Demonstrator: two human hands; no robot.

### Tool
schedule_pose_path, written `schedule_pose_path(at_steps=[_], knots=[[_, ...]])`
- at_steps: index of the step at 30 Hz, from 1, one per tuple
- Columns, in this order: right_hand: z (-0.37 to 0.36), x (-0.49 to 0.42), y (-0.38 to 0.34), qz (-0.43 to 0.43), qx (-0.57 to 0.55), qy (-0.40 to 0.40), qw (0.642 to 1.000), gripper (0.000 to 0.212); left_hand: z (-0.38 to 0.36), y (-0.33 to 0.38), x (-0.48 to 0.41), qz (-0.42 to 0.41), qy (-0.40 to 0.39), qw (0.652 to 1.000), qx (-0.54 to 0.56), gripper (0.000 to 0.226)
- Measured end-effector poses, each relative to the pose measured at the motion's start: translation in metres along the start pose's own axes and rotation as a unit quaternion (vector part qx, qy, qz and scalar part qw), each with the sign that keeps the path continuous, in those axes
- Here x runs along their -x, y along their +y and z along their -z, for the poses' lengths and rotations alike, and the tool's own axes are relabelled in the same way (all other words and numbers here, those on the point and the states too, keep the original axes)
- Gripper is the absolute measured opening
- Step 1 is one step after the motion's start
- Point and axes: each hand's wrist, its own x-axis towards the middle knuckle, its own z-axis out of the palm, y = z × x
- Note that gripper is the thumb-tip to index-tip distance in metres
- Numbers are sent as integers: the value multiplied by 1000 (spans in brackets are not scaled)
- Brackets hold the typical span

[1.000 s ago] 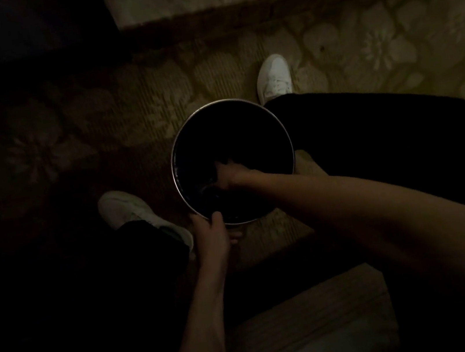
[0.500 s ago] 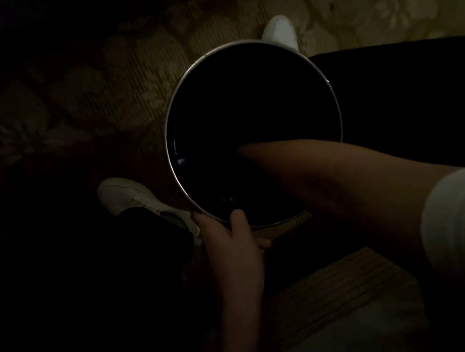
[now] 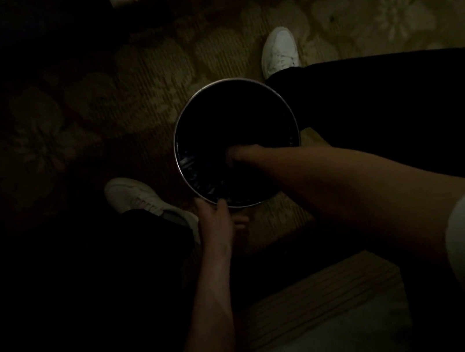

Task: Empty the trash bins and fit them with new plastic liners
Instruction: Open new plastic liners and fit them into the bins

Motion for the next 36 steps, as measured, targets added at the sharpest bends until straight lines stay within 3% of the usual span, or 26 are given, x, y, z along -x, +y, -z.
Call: schedule_pose_path(at_steps=[4,9,11,16,20,25,27,30,36], knots=[[-5,-1,-6,4,-44,18,999,50,-3,-3,5,9,5,1000,-6,34],[1,28,-5,33,-67,84,994,64,6,9,28,-27,24,997,-66,53],[4,52,-5,48,-88,103,990,66,14,20,39,-42,42,993,-97,56],[-3,134,1,81,-68,189,976,69,34,53,79,-88,55,993,-59,54],[-14,211,7,155,-124,306,931,61,45,69,130,-205,61,973,-82,52],[-45,302,29,258,-299,422,816,46,50,68,193,-340,49,931,-121,51],[-63,326,42,285,-318,453,782,41,46,55,211,-368,66,921,-108,47],[-83,348,54,322,-310,470,761,37,31,31,230,-392,78,910,-109,42],[-88,371,67,324,-327,470,753,35,12,12,259,-386,77,911,-122,42]])
